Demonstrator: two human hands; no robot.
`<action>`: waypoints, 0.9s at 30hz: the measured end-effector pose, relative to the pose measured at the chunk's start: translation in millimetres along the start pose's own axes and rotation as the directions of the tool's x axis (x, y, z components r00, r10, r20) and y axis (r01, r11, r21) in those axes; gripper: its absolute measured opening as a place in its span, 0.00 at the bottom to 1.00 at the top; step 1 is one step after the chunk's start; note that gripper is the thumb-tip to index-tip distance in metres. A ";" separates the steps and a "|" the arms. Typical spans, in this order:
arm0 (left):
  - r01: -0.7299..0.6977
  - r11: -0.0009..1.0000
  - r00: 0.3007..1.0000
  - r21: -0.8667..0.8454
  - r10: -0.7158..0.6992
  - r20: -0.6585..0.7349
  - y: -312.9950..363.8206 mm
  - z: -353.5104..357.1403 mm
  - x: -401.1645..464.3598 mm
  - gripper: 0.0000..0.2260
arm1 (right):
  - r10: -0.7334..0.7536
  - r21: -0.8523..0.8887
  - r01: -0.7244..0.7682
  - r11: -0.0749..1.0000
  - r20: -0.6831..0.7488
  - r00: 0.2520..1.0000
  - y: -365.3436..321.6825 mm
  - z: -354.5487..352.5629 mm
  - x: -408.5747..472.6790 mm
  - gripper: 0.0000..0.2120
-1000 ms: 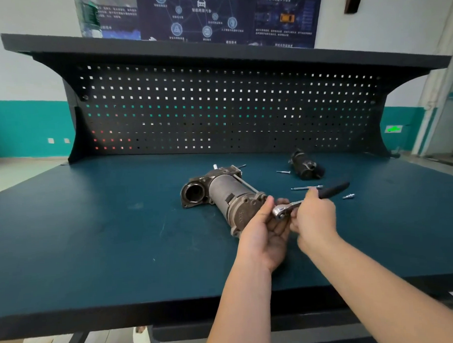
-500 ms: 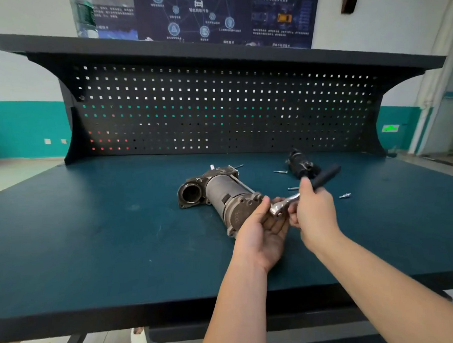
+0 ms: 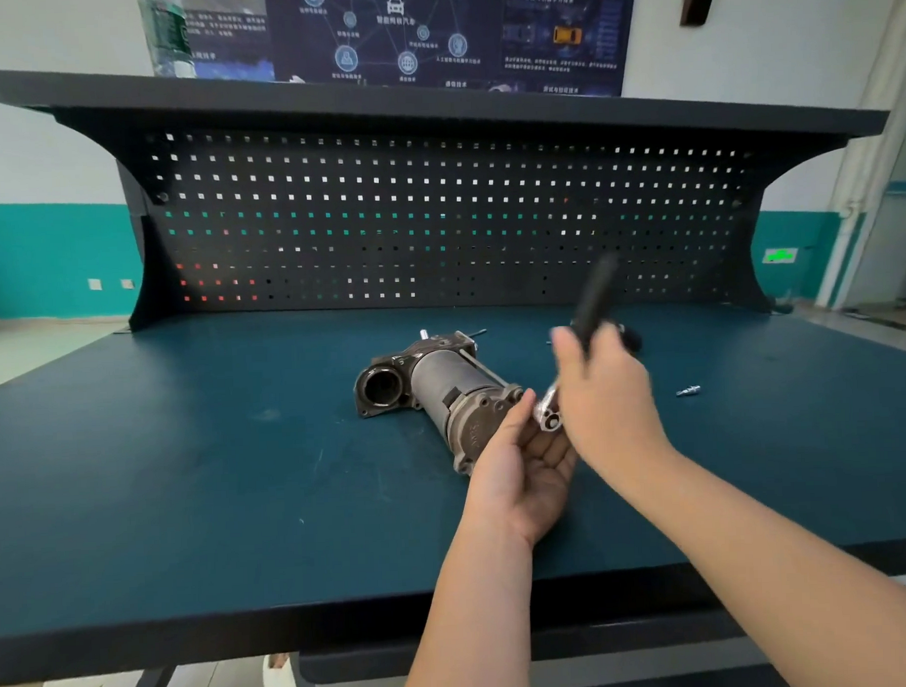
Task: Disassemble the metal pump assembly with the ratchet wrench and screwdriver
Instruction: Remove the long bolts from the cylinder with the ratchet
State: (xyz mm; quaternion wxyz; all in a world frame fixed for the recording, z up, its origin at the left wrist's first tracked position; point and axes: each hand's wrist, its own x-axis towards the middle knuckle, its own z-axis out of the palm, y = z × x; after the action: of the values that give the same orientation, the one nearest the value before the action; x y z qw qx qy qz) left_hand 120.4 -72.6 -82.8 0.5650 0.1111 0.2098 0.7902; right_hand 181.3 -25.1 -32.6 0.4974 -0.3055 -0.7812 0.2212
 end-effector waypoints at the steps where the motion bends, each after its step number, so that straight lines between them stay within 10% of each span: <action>1: -0.002 1.000 1.000 0.012 0.002 0.006 0.4 0.4 -0.3 0.08 | -0.234 -0.156 0.246 0.957 0.093 0.968 -3.2 -2.3 -1.8 0.14; 3: 0.014 1.000 1.000 0.028 -0.014 -0.006 0.4 -0.5 1.4 0.09 | -0.399 -0.280 0.426 0.860 0.151 0.904 -3.3 0.8 -6.3 0.14; 6: 0.030 0.999 0.999 0.010 -0.030 -0.039 0.3 -2.5 2.3 0.07 | 0.131 0.102 -0.118 0.988 -0.131 0.983 10.6 13.5 -15.4 0.11; 9: 0.011 1.000 0.999 -0.008 -0.012 -0.041 0.2 -3.6 3.9 0.09 | 0.744 0.675 -0.622 0.398 0.160 0.649 15.7 15.6 -4.3 0.18; 11: 0.010 1.000 0.999 -0.007 -0.010 -0.035 -1.0 -3.9 4.2 0.09 | 0.673 0.485 -0.626 0.611 0.098 0.733 14.8 11.5 1.1 0.17; 13: 0.019 1.000 1.000 0.005 -0.019 -0.022 -0.9 -2.7 4.0 0.08 | 0.138 0.043 -0.136 0.990 -0.051 0.989 10.3 4.1 -0.2 0.14; 16: 0.029 0.998 1.000 0.049 -0.029 -0.003 0.1 -2.4 3.7 0.08 | -0.346 -0.247 0.364 0.898 0.116 0.931 0.9 -2.4 -1.9 0.15; 18: 0.033 0.998 0.999 0.048 -0.033 -0.016 0.4 -3.0 3.8 0.07 | -0.176 -0.165 0.174 0.971 0.000 0.984 3.5 5.0 -6.3 0.14; 20: 0.026 0.999 0.999 0.026 -0.026 -0.022 0.1 -3.7 4.3 0.07 | 0.321 0.180 -0.297 0.938 -0.117 0.940 8.0 11.4 -6.0 0.14; 22: 0.024 1.000 0.999 0.008 -0.024 -0.021 -0.4 -3.2 3.6 0.09 | 0.708 0.590 -0.607 0.532 0.084 0.701 8.7 11.8 0.2 0.17; 24: 0.024 1.000 1.000 -0.001 -0.024 -0.014 -1.4 -2.8 3.1 0.09 | 0.675 0.506 -0.634 0.585 0.129 0.726 8.9 7.1 4.3 0.17; 27: 0.016 1.000 1.000 0.011 -0.016 0.019 -0.4 0.0 2.2 0.08 | -0.063 -0.039 0.064 0.997 0.014 0.998 5.8 -3.9 -1.5 0.14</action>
State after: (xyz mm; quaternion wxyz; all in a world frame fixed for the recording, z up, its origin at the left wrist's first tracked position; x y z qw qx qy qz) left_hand 119.9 -70.4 -83.2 0.5726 0.1199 0.2097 0.7834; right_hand 186.8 -21.8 -35.8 0.4931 -0.2889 -0.7979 0.1918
